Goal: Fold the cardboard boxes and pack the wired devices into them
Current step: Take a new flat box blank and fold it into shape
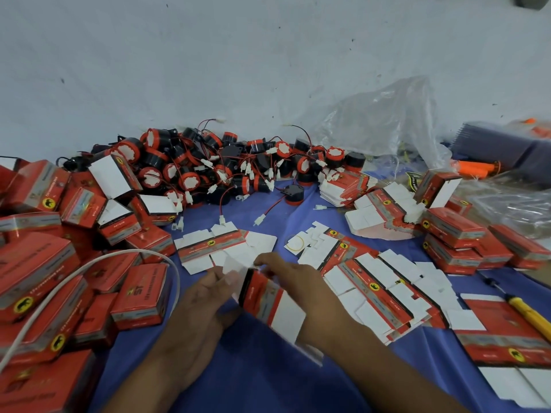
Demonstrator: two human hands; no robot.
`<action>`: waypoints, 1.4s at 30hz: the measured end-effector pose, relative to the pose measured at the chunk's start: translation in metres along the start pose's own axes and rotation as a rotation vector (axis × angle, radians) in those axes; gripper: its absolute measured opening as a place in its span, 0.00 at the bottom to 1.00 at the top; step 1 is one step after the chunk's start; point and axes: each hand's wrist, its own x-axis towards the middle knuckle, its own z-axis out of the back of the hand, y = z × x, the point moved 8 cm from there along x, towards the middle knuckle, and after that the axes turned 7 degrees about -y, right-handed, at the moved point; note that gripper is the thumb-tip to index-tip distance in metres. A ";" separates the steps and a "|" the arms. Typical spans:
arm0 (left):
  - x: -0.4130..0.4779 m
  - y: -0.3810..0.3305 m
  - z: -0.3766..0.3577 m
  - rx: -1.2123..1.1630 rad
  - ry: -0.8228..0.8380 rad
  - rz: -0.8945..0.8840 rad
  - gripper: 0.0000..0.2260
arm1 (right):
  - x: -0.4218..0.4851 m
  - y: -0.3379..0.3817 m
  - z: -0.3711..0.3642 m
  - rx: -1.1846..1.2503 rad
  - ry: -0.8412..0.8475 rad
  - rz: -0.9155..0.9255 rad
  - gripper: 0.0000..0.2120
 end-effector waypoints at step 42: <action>-0.013 -0.019 0.003 0.145 -0.164 -0.307 0.13 | -0.008 -0.006 -0.008 0.863 -0.219 -0.190 0.10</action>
